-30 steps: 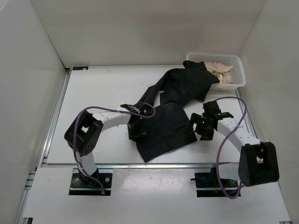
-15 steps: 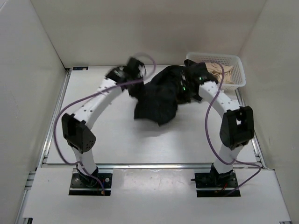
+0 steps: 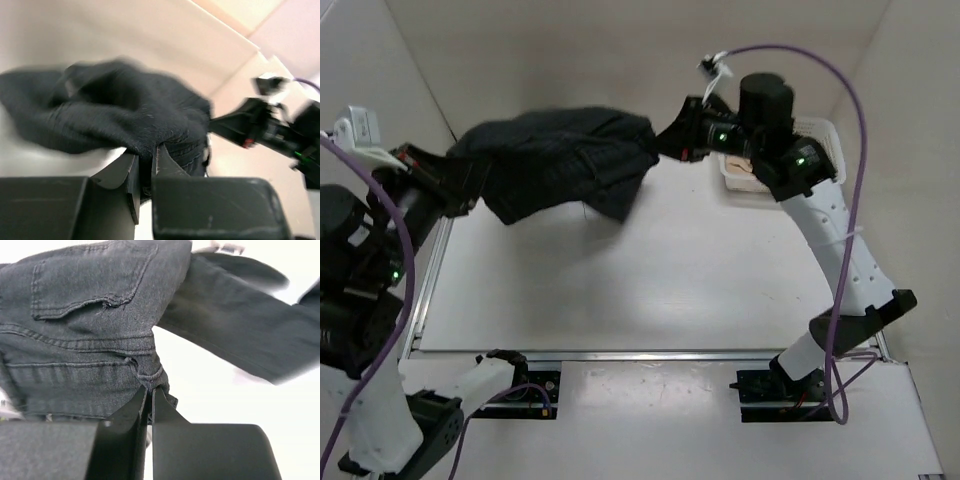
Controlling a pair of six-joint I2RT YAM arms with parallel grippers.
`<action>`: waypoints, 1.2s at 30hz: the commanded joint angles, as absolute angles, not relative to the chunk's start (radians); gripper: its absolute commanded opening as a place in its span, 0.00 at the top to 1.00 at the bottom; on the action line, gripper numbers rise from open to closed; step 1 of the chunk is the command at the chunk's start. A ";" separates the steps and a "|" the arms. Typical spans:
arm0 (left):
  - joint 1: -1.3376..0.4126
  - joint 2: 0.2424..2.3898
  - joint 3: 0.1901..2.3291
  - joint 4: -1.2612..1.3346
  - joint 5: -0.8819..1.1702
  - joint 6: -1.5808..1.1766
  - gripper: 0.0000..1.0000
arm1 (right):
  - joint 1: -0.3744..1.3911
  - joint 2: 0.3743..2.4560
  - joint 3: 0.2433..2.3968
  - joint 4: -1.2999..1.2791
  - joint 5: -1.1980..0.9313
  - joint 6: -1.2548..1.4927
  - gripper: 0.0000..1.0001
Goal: Fold and stack the trousers
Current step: Flatten the trousers out
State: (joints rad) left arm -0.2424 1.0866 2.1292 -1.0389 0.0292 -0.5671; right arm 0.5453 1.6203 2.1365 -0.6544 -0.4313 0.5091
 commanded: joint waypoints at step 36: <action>-0.051 1.181 0.966 -0.925 0.117 -0.735 0.00 | 0.311 0.882 0.449 -0.433 -0.483 0.954 0.00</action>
